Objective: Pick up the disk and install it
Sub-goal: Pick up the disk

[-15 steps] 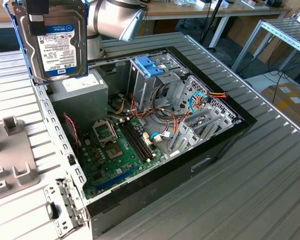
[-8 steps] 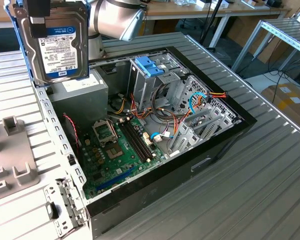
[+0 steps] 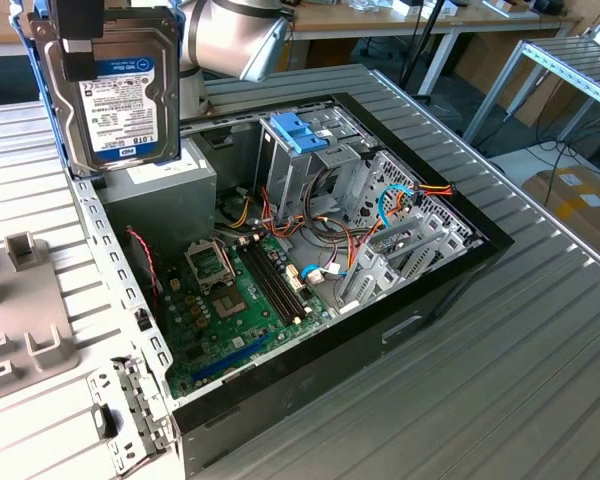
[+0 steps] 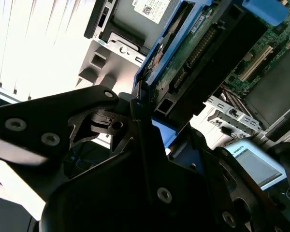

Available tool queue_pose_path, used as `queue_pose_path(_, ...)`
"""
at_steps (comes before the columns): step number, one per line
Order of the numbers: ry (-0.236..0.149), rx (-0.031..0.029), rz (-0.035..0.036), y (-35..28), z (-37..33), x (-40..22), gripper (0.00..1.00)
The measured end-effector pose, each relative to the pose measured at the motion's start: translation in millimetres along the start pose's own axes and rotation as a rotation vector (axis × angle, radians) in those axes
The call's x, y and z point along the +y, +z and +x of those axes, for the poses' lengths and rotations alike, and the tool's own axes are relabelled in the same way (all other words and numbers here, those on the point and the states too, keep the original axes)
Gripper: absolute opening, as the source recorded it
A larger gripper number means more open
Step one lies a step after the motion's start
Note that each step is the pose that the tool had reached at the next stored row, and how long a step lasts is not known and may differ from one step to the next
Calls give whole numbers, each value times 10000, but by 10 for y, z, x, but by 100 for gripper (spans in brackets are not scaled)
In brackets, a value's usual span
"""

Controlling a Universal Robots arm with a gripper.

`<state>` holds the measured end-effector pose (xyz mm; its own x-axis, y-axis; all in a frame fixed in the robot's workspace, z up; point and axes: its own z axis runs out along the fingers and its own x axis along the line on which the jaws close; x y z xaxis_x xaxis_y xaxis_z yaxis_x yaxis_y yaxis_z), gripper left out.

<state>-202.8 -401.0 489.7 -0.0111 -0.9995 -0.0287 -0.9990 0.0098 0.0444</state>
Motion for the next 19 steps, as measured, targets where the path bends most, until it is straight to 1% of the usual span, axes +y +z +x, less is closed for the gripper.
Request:
queue_pose_path(1,0,0,0,0,20,0,37)
queue_pose_path(19,0,0,0,-5,203,-2,37)
